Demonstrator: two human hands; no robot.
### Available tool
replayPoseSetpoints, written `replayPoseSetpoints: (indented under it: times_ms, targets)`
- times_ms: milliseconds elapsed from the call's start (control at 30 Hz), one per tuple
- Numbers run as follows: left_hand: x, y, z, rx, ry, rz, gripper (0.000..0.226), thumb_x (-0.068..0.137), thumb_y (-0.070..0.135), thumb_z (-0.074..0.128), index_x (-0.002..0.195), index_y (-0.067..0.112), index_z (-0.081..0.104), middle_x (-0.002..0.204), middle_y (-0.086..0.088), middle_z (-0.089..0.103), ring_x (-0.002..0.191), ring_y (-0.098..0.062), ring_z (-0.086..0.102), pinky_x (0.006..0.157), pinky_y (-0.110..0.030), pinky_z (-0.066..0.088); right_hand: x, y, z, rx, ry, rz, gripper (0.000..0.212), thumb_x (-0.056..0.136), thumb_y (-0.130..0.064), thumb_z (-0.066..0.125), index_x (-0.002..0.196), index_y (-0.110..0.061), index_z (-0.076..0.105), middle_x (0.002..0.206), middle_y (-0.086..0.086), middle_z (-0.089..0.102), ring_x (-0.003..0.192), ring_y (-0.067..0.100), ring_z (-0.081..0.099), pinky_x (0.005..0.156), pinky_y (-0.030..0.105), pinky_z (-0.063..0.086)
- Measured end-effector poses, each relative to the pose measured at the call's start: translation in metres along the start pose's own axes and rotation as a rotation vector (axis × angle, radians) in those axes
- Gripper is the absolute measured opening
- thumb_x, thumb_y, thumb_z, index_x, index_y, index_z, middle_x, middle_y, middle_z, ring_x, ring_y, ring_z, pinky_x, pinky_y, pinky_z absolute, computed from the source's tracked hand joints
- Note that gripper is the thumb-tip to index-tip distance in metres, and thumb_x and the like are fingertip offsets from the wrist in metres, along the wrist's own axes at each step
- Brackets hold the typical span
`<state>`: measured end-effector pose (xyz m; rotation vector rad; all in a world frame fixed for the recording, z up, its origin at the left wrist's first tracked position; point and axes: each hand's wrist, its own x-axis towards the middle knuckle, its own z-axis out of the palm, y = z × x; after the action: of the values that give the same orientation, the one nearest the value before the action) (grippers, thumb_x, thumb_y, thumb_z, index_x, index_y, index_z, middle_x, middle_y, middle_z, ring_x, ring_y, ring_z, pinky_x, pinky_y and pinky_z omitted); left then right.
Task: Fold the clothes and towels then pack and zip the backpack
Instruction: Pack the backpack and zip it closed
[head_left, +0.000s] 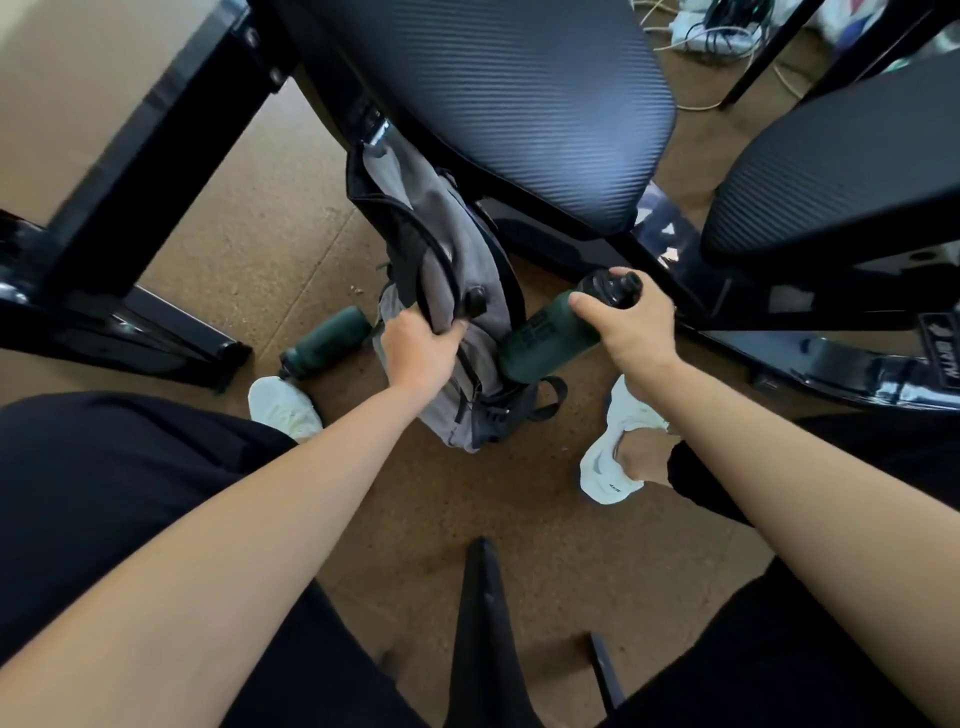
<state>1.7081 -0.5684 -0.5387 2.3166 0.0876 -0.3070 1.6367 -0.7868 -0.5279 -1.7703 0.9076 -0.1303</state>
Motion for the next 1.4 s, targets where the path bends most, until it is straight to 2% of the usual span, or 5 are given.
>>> replayPoseSetpoints:
  times_ms: [233,400,833,967,1400]
  targets:
    - [0.007,-0.001,-0.003,0.011,0.049,0.002,0.03,0.088,0.027,0.079,0.102,0.001,0.074,0.1,-0.015,0.076,0.1,-0.032,0.07,0.076,-0.028,0.046,0.016,0.017,0.037,0.382,-0.027,0.246,0.123,0.044,-0.037,0.102,0.148,-0.017,0.04,0.139,0.005,0.06,0.125,0.021,0.06,0.106,0.043,0.051]
    - [0.005,-0.003,-0.003,0.033,0.084,0.049,0.029,0.088,0.028,0.08,0.097,0.0,0.073,0.093,-0.013,0.075,0.094,-0.03,0.07,0.071,-0.025,0.04,0.009,0.008,0.055,0.426,-0.22,0.292,0.056,0.069,-0.015,0.092,0.118,-0.014,0.066,0.115,0.004,0.075,0.108,0.022,0.07,0.089,0.038,0.055]
    - [0.02,-0.016,-0.01,-0.016,0.187,0.361,0.084,0.088,0.016,0.077,0.153,0.017,0.023,0.136,-0.015,0.064,0.11,-0.032,0.07,0.097,-0.043,0.055,0.03,0.007,0.024,0.067,-0.369,0.166,0.041,0.071,-0.025,0.091,0.104,-0.026,0.067,0.102,-0.003,0.074,0.097,0.016,0.07,0.086,0.033,0.055]
    - [0.023,-0.014,-0.015,0.13,0.196,0.571,0.111,0.087,0.007,0.076,0.161,0.036,-0.001,0.119,-0.018,0.067,0.076,-0.032,0.067,0.077,-0.039,0.057,0.023,0.001,0.017,-0.033,-0.448,0.062,0.041,0.071,-0.019,0.09,0.103,-0.028,0.066,0.101,-0.006,0.074,0.096,0.013,0.069,0.084,0.03,0.054]
    - [0.041,-0.014,-0.01,0.177,0.101,0.653,0.076,0.087,-0.004,0.067,0.154,0.024,0.046,0.105,-0.017,0.055,0.066,-0.028,0.054,0.072,-0.046,0.056,-0.019,0.017,0.056,-1.179,-1.034,-0.514,0.09,0.069,-0.038,0.079,0.149,-0.022,0.041,0.166,-0.005,0.022,0.129,0.025,0.055,0.09,0.036,0.056]
